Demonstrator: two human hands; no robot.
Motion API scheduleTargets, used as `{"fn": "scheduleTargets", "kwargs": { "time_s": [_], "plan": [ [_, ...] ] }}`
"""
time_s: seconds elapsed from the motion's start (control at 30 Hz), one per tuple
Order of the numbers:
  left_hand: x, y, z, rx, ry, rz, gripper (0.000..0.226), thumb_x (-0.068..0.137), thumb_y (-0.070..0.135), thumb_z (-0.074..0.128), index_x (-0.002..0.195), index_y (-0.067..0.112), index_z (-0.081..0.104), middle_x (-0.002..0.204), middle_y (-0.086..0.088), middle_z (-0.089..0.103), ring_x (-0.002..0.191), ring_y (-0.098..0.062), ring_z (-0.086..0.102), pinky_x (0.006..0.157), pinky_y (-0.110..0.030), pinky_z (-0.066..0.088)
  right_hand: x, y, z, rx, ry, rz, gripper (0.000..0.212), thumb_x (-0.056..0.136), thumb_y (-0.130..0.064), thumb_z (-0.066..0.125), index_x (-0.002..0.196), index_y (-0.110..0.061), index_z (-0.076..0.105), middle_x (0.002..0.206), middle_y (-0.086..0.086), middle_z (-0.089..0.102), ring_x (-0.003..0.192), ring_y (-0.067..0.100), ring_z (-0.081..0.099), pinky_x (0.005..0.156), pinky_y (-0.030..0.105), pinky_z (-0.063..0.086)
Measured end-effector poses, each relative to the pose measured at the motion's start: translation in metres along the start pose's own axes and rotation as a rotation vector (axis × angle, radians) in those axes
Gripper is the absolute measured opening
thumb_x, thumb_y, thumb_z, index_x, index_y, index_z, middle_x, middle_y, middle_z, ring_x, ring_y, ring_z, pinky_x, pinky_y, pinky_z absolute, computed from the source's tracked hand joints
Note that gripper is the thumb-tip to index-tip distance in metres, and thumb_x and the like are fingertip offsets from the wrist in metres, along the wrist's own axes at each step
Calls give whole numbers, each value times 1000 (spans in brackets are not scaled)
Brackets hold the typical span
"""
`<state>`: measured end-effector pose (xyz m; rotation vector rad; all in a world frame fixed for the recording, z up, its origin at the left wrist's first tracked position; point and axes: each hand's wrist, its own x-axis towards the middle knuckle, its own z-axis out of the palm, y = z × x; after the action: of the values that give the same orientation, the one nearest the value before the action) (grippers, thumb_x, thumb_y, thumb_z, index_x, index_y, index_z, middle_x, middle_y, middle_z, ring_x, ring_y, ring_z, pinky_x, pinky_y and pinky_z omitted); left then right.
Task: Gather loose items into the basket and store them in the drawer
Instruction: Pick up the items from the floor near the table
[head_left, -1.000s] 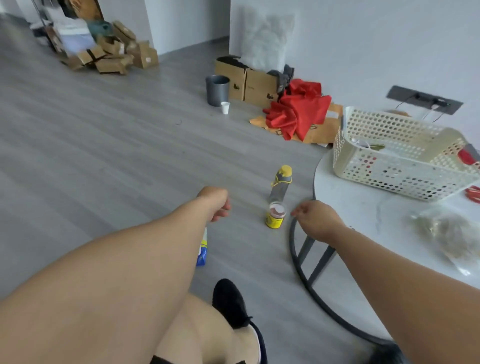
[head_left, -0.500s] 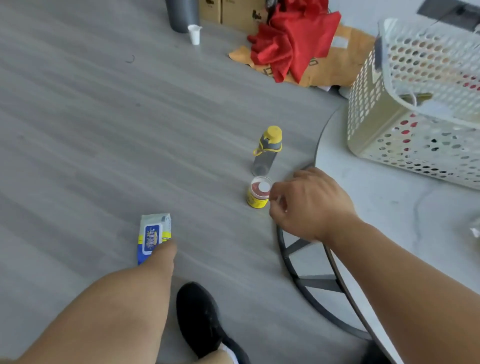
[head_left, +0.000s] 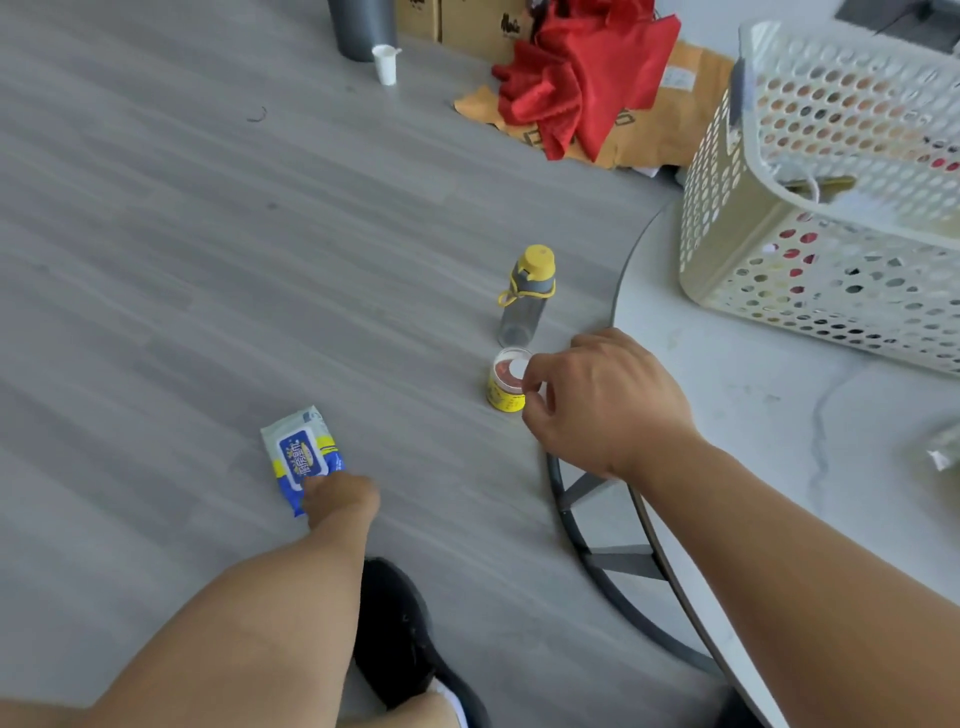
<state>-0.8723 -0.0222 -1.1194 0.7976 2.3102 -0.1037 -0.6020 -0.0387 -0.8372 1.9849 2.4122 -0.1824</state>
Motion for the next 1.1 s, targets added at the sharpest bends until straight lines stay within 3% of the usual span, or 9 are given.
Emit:
{"fn": "scheduleTargets", "kwargs": {
  "time_s": [0.2,0.33,0.43,0.6,0.73,0.83,0.93,1.0,1.1],
  "plan": [
    [50,-22,5,-43,8,-25,109,88,48,70,164,36,-8,167,-18,14,149,-39,20,119,-46,27,4,2,7,-61,-6,-13,34,97,-45,41,98,-33,73,77,-5,63,90,23,59,88,32,44],
    [60,-15,13,-91,57,12,114,80,64,74,164,28,7,161,-13,32,141,-37,37,114,-46,36,7,3,10,-52,8,-9,34,94,-47,42,93,-32,72,71,-5,55,84,24,55,87,35,48],
    [68,7,13,-84,71,-98,112,83,75,58,164,21,2,160,-23,29,144,-44,27,117,-53,28,7,4,13,-73,33,-19,30,94,-44,42,77,-26,58,63,-5,49,74,25,49,83,37,48],
    [66,9,9,-234,166,-137,88,87,29,77,153,16,19,146,-30,33,132,-45,39,107,-51,40,9,5,13,-97,62,-47,28,92,-38,47,67,-24,46,56,-4,48,68,26,49,80,36,45],
    [34,-8,22,-197,133,30,90,87,39,74,152,13,17,139,-32,41,126,-47,44,96,-54,47,9,4,11,-120,54,-41,27,91,-38,47,67,-24,51,57,-4,50,69,26,49,79,34,44],
    [-12,13,24,-540,27,92,64,92,37,69,142,16,34,135,-18,58,122,-42,57,99,-46,49,8,2,10,-143,38,-48,28,92,-38,46,68,-24,51,59,-4,49,70,25,47,79,34,43],
    [-69,49,1,-1285,-339,-152,17,95,34,64,105,21,59,100,-4,64,86,-27,66,77,-33,50,9,0,3,-136,-30,-33,30,94,-40,43,73,-23,55,64,-3,50,76,25,49,82,34,42],
    [-111,58,-25,-1607,-639,-248,19,94,40,60,91,22,66,100,-2,64,80,-18,62,69,-27,47,4,-4,-5,-124,-46,-37,30,96,-40,43,82,-24,64,70,-3,57,84,25,54,84,34,42],
    [-160,55,-64,-1781,-802,-53,37,96,41,46,111,23,74,112,-4,70,92,-19,62,71,-28,42,-8,-7,-9,14,-32,55,30,97,-39,46,89,-28,72,77,0,62,94,25,57,80,33,43]
  ]
}}
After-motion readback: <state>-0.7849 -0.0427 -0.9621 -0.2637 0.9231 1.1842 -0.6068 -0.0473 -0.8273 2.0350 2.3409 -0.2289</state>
